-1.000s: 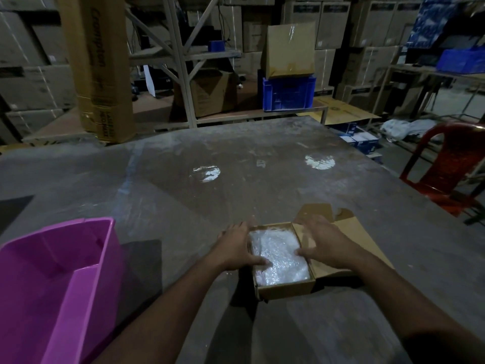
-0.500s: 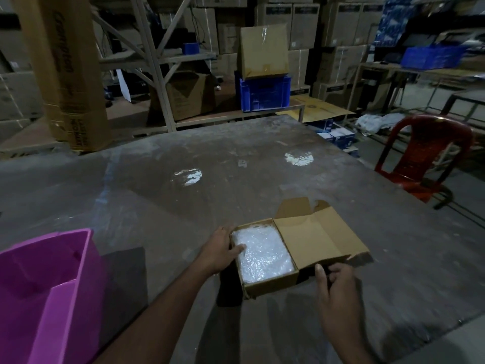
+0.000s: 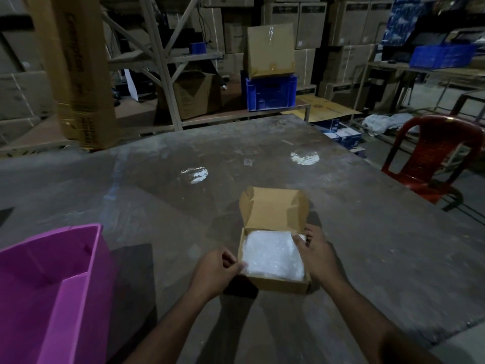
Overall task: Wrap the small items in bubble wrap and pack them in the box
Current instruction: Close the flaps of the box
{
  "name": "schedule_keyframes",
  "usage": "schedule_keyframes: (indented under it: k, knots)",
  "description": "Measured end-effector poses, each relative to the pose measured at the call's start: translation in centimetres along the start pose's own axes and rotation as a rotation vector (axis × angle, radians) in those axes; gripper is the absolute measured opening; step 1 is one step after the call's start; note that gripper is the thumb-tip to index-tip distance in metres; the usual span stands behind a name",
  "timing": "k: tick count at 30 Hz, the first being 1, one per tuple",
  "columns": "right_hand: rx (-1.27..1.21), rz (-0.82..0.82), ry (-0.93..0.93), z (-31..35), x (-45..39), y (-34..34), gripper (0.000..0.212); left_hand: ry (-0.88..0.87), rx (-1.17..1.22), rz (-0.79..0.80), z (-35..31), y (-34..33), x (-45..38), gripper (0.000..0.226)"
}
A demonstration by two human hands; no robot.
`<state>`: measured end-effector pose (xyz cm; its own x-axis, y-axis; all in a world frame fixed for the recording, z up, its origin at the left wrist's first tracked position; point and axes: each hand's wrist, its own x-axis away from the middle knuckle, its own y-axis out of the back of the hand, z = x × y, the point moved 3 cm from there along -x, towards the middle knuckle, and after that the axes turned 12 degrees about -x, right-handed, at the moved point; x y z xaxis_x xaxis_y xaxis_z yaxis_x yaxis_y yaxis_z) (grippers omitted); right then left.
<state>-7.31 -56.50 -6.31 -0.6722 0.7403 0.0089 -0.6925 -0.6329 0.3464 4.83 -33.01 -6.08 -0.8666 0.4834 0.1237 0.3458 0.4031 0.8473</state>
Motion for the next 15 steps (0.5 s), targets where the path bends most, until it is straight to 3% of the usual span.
schedule_keyframes:
  k: [4, 8, 12, 15]
  knots:
    - [0.053, 0.086, -0.015, 1.7, -1.9, -0.2, 0.042, -0.06, 0.143, 0.169, -0.1, -0.3, 1.0, 0.027]
    - [-0.011, 0.107, -0.064, -0.7, -6.4, -1.2, 0.063, 0.067, 0.323, 0.05, 0.5, 0.1, -0.8, 0.029]
    - [-0.275, 0.13, -0.173, -3.0, -10.0, -2.5, 0.078, 0.129, 0.588, 0.036, -1.0, 1.2, -2.8, 0.042]
    - [-0.483, 0.105, -0.237, -2.1, -9.5, -2.0, 0.096, 0.105, 0.731, 0.104, -2.8, 1.7, -3.5, 0.031]
